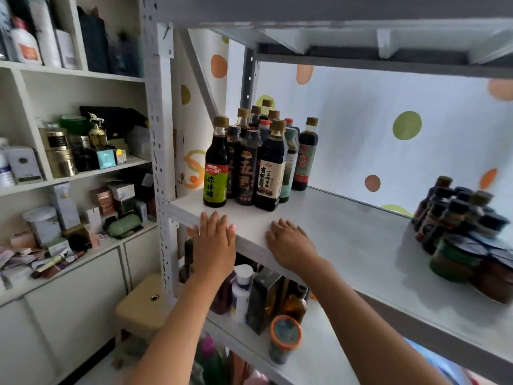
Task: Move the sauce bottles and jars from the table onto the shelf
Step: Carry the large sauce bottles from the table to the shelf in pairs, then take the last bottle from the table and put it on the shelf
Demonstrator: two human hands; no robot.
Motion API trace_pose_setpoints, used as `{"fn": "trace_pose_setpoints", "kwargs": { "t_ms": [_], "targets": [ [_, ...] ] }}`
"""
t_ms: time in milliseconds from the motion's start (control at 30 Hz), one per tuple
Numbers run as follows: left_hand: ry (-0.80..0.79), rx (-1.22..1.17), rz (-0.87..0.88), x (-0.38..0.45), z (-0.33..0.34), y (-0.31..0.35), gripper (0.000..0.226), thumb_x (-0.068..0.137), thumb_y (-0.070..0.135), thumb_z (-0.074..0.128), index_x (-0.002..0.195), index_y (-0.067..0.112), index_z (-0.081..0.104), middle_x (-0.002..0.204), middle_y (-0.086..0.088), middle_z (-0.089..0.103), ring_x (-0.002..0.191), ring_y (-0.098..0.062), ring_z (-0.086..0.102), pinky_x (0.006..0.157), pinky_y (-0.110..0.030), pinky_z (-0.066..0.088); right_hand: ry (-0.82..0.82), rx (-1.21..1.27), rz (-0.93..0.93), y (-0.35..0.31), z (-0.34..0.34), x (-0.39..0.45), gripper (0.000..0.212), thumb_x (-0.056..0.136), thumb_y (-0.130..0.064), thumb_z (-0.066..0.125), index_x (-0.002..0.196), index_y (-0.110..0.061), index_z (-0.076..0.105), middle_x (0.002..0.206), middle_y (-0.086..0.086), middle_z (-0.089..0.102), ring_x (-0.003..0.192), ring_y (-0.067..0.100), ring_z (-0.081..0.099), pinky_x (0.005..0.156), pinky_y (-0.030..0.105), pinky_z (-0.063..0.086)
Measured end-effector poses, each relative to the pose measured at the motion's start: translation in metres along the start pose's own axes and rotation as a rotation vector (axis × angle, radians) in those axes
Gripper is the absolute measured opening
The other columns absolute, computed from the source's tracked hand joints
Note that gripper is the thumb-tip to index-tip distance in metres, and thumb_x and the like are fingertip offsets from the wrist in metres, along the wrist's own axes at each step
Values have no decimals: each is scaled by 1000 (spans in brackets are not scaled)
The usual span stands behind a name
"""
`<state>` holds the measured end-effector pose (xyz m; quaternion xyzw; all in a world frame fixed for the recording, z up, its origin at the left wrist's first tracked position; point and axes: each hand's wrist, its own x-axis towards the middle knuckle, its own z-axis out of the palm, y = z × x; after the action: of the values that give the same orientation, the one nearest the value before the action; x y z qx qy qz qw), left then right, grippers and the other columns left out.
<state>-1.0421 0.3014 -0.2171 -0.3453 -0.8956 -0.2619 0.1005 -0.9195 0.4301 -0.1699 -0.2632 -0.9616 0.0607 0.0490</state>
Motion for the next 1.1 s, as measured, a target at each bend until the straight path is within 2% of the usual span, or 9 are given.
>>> {"fn": "trace_pose_setpoints", "kwargs": {
  "t_ms": [100,267,433,500,667,733,867,933,1100],
  "targets": [
    [-18,37,72,-17,0,12,55,103,41,9,154,21,19,163,-5,5,150,-23,-6,122,-43,-1,12,-45,-8,0,6,-33,57,105,-44,13,157,-20,9,165,1,6,152,18,3,123,39,4],
    [-72,78,202,-52,0,44,54,104,41,12,154,21,15,164,-4,4,150,-20,-4,123,-42,4,116,-132,-93,6,7,-90,56,107,-42,11,157,-18,7,165,1,4,152,17,1,122,36,2],
    [-69,162,195,-112,2,78,56,104,39,9,155,17,3,164,-1,-2,149,-15,-10,123,-40,1,168,-160,-203,27,19,-149,57,106,-35,13,157,-13,-2,164,4,-9,150,17,-14,119,34,-15],
    [-46,220,196,-146,0,97,56,103,37,7,154,16,1,163,0,-4,147,-12,-15,123,-39,-4,143,-58,-222,38,28,-177,56,106,-35,12,156,-13,-1,164,2,-9,150,13,-15,120,33,-14],
    [-62,319,59,-249,2,130,54,106,30,15,153,14,-8,160,-1,-16,146,-16,-20,122,-39,-5,88,29,-330,59,64,-241,59,102,-43,0,153,-16,-10,158,-1,-22,142,11,-26,116,31,-19],
    [-92,345,-15,-290,5,130,54,107,29,17,153,13,-7,161,-3,-12,148,-18,-16,123,-40,-1,91,69,-402,58,80,-265,63,99,-44,-4,154,-15,-8,160,1,-18,143,13,-25,116,31,-18],
    [-104,382,-168,-364,-5,121,59,106,28,26,154,12,-3,162,-5,-8,149,-19,-11,122,-37,-5,66,184,-569,40,100,-311,60,103,-39,6,155,-12,0,164,6,-8,146,14,-20,118,31,-16],
    [-101,396,-250,-402,-20,116,57,106,28,22,153,13,-5,161,-3,-11,149,-17,-13,120,-34,-9,52,217,-640,23,107,-334,58,105,-37,13,156,-11,2,164,6,-5,149,15,-15,118,31,-16],
    [-67,437,-438,-489,-62,96,53,105,28,10,154,13,-6,162,-2,-11,148,-15,-15,121,-34,-9,26,251,-810,-31,115,-394,63,101,-39,5,156,-9,6,164,7,-1,149,14,-12,120,32,-11]
  ]
}}
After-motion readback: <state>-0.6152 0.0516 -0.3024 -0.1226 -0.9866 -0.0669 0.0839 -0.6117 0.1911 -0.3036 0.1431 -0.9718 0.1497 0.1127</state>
